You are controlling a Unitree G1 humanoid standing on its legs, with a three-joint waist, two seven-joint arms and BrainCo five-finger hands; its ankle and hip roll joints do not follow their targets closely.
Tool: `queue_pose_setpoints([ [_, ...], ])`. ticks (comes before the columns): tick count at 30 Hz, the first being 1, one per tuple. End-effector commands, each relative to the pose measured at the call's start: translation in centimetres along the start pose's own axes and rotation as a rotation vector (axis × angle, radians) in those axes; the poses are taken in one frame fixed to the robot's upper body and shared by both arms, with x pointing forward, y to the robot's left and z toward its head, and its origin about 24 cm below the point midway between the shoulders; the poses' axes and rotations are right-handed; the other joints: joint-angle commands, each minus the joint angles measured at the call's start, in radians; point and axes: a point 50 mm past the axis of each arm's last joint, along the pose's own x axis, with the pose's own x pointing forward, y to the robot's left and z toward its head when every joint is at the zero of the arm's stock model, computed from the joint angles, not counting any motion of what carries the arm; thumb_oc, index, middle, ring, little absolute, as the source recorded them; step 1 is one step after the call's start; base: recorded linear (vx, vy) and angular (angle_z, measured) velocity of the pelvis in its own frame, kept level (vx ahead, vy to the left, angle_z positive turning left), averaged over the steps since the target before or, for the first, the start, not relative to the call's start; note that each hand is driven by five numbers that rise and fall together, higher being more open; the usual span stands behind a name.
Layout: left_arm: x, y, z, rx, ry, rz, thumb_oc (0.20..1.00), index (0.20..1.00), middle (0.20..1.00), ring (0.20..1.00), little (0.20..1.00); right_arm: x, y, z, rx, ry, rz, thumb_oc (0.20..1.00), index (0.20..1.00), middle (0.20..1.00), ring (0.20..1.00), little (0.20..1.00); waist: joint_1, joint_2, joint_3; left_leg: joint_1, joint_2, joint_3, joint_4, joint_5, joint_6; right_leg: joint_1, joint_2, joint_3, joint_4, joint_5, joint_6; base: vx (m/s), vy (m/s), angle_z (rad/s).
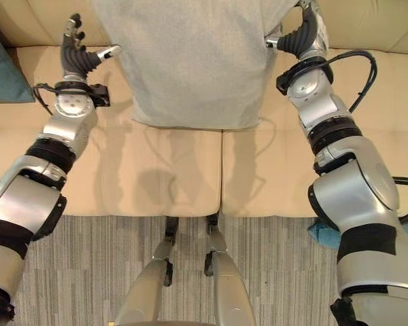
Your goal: Pick up all the scattered cushions and arrange them neatly on the sofa.
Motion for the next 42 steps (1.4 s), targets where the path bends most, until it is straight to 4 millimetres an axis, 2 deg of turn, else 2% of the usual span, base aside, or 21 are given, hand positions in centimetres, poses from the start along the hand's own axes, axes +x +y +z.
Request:
queue_pose_setpoints([
  [1, 1.1, 2.6, 1.5, 0.016, -0.043, 0.047, 1.0, 1.0, 1.0, 1.0, 1.0, 0.4, -1.0, 0.0, 0.017, 0.003, -0.019, 1.0, 1.0, 1.0, 1.0, 1.0, 0.002, 0.002, -0.037, 0.026, -0.009, -0.029, -0.02, 0.053, -0.068, 0.07, -0.031, 0.014, 0.004, -0.052, 0.176, 0.0, 0.0, 0.0],
  [7, 0.2, 5.4, 0.7, -0.03, -0.081, 0.072, 1.0, 1.0, 1.0, 1.0, 1.0, -0.4, -3.0, -2.2, 0.074, 0.015, -0.044, 1.0, 1.0, 1.0, 1.0, 1.0, -0.003, 0.005, -0.043, 0.056, -0.012, -0.023, -0.02, 0.04, -0.065, 0.097, -0.032, 0.016, 0.004, -0.058, 0.174, 0.01, 0.005, 0.0],
  [13, -3.1, 4.6, -0.8, -0.124, -0.148, -0.005, 1.0, 1.0, 1.0, 1.0, 1.0, -3.1, -2.5, -3.9, 0.111, -0.041, 0.001, 1.0, 1.0, 1.0, 1.0, 1.0, -0.007, 0.007, -0.043, 0.098, -0.012, -0.021, -0.02, 0.027, -0.062, 0.135, -0.033, 0.015, 0.004, -0.068, 0.169, 0.01, 0.001, -0.01],
  [14, -5.1, 4.1, -2.6, -0.153, -0.119, -0.036, 1.0, 1.0, 1.0, 1.0, 1.0, -5.0, -1.6, -5.6, 0.131, -0.022, 0.031, 1.0, 1.0, 1.0, 1.0, 1.0, -0.011, 0.007, -0.044, 0.119, -0.011, -0.018, -0.02, 0.017, -0.061, 0.154, -0.035, 0.013, 0.004, -0.075, 0.167, 0.05, -0.003, 0.01],
  [19, -11.6, 2.9, -8.4, -0.19, 0.059, -0.138, 1.0, 1.0, 1.0, 1.0, 1.0, -12.9, 1.6, -12.8, 0.134, 0.19, 0.154, 1.0, 1.0, 1.0, 1.0, 1.0, -0.018, 0.002, -0.059, 0.204, -0.003, -0.011, -0.02, -0.012, -0.056, 0.238, -0.034, 0.007, 0.004, -0.106, 0.165, 0.08, -0.011, 0.01],
  [22, -16.4, 2.9, -12.5, -0.184, 0.236, -0.183, 1.0, 1.0, 1.0, 1.0, 1.0, -19.0, 3.8, -16.6, 0.18, 0.367, 0.233, 1.0, 1.0, 1.0, 1.0, 1.0, -0.026, 0.004, -0.074, 0.268, 0.002, -0.003, -0.02, -0.028, -0.053, 0.298, -0.037, 0.004, 0.004, -0.125, 0.164, 0.1, -0.002, -0.05],
  [23, -18.5, 3.1, -14.3, -0.187, 0.33, -0.191, 1.0, 1.0, 1.0, 1.0, 1.0, -21.3, 4.1, -17.7, 0.173, 0.427, 0.261, 1.0, 1.0, 1.0, 1.0, 1.0, -0.029, 0.003, -0.079, 0.294, 0.003, 0.0, -0.02, -0.035, -0.052, 0.322, -0.035, 0.002, 0.004, -0.133, 0.162, 0.11, -0.006, -0.08],
  [24, -21.9, 3.9, -17.1, -0.166, 0.483, -0.18, 1.0, 1.0, 1.0, 1.0, 1.0, -24.6, 4.6, -19.5, 0.195, 0.543, 0.286, 1.0, 1.0, 1.0, 1.0, 1.0, -0.035, 0.005, -0.093, 0.328, 0.004, 0.007, -0.02, -0.043, -0.05, 0.351, -0.032, 0.003, 0.004, -0.141, 0.162, 0.1, -0.013, -0.08],
  [26, -25.3, 4.5, -19.5, -0.133, 0.628, -0.187, 1.0, 1.0, 1.0, 1.0, 1.0, -28.0, 5.1, -21.1, 0.186, 0.656, 0.331, 1.0, 1.0, 1.0, 1.0, 1.0, -0.039, 0.006, -0.101, 0.367, 0.01, 0.014, -0.02, -0.046, -0.048, 0.389, -0.028, 0.006, 0.004, -0.152, 0.157, 0.07, -0.006, -0.08],
  [27, -25.3, 4.5, -19.5, -0.133, 0.628, -0.187, 1.0, 1.0, 1.0, 1.0, 1.0, -28.0, 5.1, -21.1, 0.185, 0.657, 0.331, 1.0, 1.0, 1.0, 1.0, 1.0, -0.039, 0.007, -0.099, 0.371, 0.011, 0.014, -0.02, -0.047, -0.048, 0.393, -0.028, 0.006, 0.004, -0.152, 0.156, 0.04, -0.008, -0.12],
  [28, -29.0, 5.3, -21.6, -0.11, 0.783, -0.155, 1.0, 1.0, 1.0, 1.0, 1.0, -31.0, 5.4, -22.2, 0.173, 0.75, 0.374, 1.0, 1.0, 1.0, 1.0, 1.0, -0.044, 0.008, -0.108, 0.403, 0.017, 0.019, -0.02, -0.038, -0.049, 0.422, -0.025, 0.008, 0.004, -0.159, 0.151, 0.02, -0.008, -0.21],
  [29, -29.0, 5.3, -21.6, -0.11, 0.783, -0.155, 1.0, 1.0, 1.0, 1.0, 1.0, -31.0, 5.4, -22.2, 0.172, 0.75, 0.374, 1.0, 1.0, 1.0, 1.0, 1.0, -0.043, 0.009, -0.105, 0.407, 0.017, 0.019, -0.02, -0.039, -0.049, 0.425, -0.025, 0.008, 0.004, -0.16, 0.151, 0.03, -0.015, -0.17],
  [30, -30.7, 5.6, -22.4, -0.082, 0.849, -0.169, 1.0, 1.0, 1.0, 1.0, 1.0, -32.7, 5.6, -22.8, 0.158, 0.808, 0.408, 1.0, 1.0, 1.0, 1.0, 1.0, -0.048, 0.009, -0.109, 0.427, 0.022, 0.022, -0.02, -0.034, -0.049, 0.444, -0.022, 0.012, 0.004, -0.165, 0.147, 0.02, -0.029, -0.09],
  [31, -33.8, 6.0, -23.7, -0.057, 0.979, -0.151, 1.0, 1.0, 1.0, 1.0, 1.0, -35.0, 5.9, -23.4, 0.138, 0.879, 0.453, 1.0, 1.0, 1.0, 1.0, 1.0, -0.049, 0.006, -0.115, 0.449, 0.026, 0.025, 0.0, -0.025, -0.052, 0.477, -0.02, 0.019, 0.004, -0.166, 0.141, 0.01, -0.04, 0.01],
  [32, -35.2, 6.3, -24.3, -0.029, 1.044, -0.154, 1.0, 1.0, 1.0, 1.0, 1.0, -36.3, 6.1, -23.7, 0.119, 0.916, 0.485, 1.0, 1.0, 1.0, 1.0, 1.0, -0.051, 0.003, -0.116, 0.455, 0.03, 0.026, 0.032, -0.029, -0.053, 0.496, -0.021, 0.019, 0.004, -0.17, 0.136, -0.01, -0.033, 0.01],
  [33, -35.2, 6.3, -24.3, -0.029, 1.044, -0.154, 1.0, 1.0, 1.0, 1.0, 1.0, -36.3, 6.1, -23.7, 0.119, 0.916, 0.485, 1.0, 1.0, 1.0, 1.0, 1.0, -0.052, 0.003, -0.114, 0.456, 0.03, 0.026, 0.034, -0.03, -0.054, 0.498, -0.02, 0.019, 0.004, -0.171, 0.136, -0.03, -0.031, 0.01],
  [34, -37.7, 6.8, -25.1, 0.01, 1.147, -0.152, 1.0, 1.0, 1.0, 1.0, 1.0, -38.4, 6.5, -24.1, 0.123, 0.985, 0.52, 1.0, 1.0, 1.0, 1.0, 1.0, -0.054, -0.004, -0.115, 0.461, 0.034, 0.025, 0.083, -0.03, -0.056, 0.527, -0.02, 0.022, 0.004, -0.171, 0.129, -0.03, -0.043, -0.01],
  [36, -39.4, 7.1, -25.6, 0.07, 1.225, -0.18, 1.0, 1.0, 1.0, 1.0, 1.0, -40.4, 6.8, -24.4, 0.087, 1.047, 0.576, 1.0, 1.0, 1.0, 1.0, 1.0, -0.058, -0.014, -0.114, 0.462, 0.04, 0.028, 0.151, -0.023, -0.067, 0.558, -0.015, 0.027, 0.004, -0.179, 0.119, -0.03, -0.055, -0.01],
  [37, -39.4, 7.1, -25.6, 0.07, 1.225, -0.18, 1.0, 1.0, 1.0, 1.0, 1.0, -40.4, 6.8, -24.4, 0.087, 1.047, 0.576, 1.0, 1.0, 1.0, 1.0, 1.0, -0.058, -0.013, -0.113, 0.462, 0.04, 0.028, 0.153, -0.025, -0.067, 0.559, -0.015, 0.027, 0.004, -0.179, 0.119, -0.04, -0.048, 0.02],
  [39, -41.0, 7.5, -25.9, 0.103, 1.295, -0.177, 1.0, 1.0, 1.0, 1.0, 1.0, -43.0, 6.9, -24.7, 0.033, 1.122, 0.648, 1.0, 1.0, 1.0, 1.0, 1.0, -0.05, -0.026, -0.112, 0.459, 0.03, -0.007, 0.233, -0.018, -0.061, 0.594, -0.008, 0.05, 0.004, -0.178, 0.11, -0.03, -0.001, -0.03],
  [42, -41.0, 7.2, -26.0, 0.078, 1.304, -0.138, 1.0, 1.0, 1.0, 1.0, 1.0, -44.5, 7.1, -24.9, -0.001, 1.192, 0.693, 1.0, 1.0, 1.0, 1.0, 1.0, -0.027, -0.039, -0.102, 0.439, -0.032, -0.187, 0.3, -0.039, -0.051, 0.587, -0.013, 0.119, 0.017, -0.171, 0.112, -0.07, 0.064, -0.36],
])
